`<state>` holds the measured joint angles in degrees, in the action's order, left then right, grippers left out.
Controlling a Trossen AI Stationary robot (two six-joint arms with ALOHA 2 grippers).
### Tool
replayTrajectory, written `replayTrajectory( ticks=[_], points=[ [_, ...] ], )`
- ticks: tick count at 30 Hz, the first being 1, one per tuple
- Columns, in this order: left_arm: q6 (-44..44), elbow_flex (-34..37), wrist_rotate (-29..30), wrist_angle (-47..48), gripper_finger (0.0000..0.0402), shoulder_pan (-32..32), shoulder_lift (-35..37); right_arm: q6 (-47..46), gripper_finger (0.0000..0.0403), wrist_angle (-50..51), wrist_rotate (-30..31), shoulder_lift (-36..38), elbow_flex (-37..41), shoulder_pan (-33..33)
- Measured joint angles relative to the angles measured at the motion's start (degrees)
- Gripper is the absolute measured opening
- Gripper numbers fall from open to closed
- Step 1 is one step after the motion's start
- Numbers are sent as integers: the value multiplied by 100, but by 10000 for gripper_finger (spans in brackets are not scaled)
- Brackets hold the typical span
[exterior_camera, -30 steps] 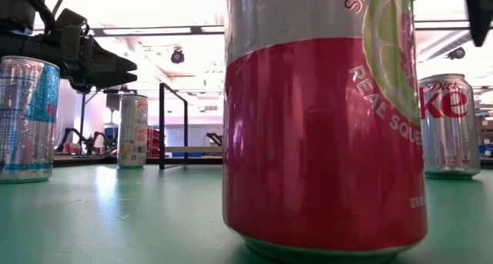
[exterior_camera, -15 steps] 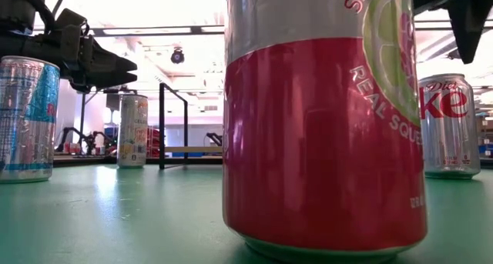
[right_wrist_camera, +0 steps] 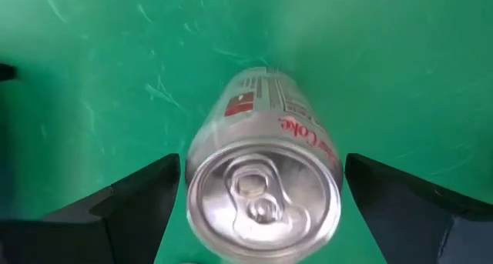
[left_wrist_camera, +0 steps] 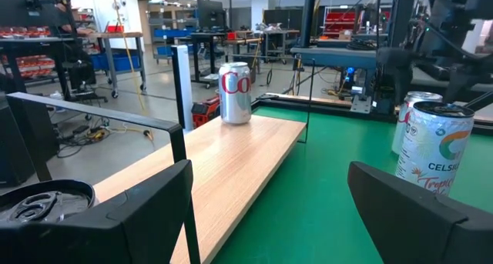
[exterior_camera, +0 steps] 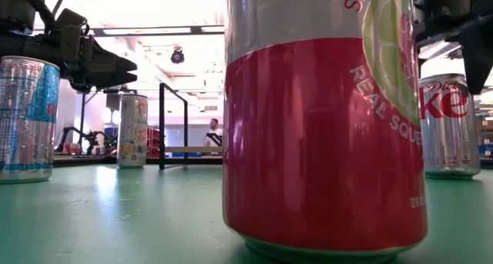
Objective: Place canned beverage on shelf
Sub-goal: Put the silver soda can on the shelf aligned with the other silver soda can
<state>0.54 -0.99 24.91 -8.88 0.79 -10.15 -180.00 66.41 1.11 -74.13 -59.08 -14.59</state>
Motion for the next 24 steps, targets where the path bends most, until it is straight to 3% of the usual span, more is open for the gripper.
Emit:
replayTrajectory(
  ticks=[8, 18, 24],
  points=[
    [0, -2, 0, 0, 332, 1, 0, 20, 356, -545, -5, 127, 475, 0],
    [0, -1, 0, -3, 332, 1, -9, 244, 298, -715, 24, 44, 493, 2],
    [0, 0, 0, -1, 332, -1, -11, 1199, 298, -723, 46, 29, 283, 167]
  ],
)
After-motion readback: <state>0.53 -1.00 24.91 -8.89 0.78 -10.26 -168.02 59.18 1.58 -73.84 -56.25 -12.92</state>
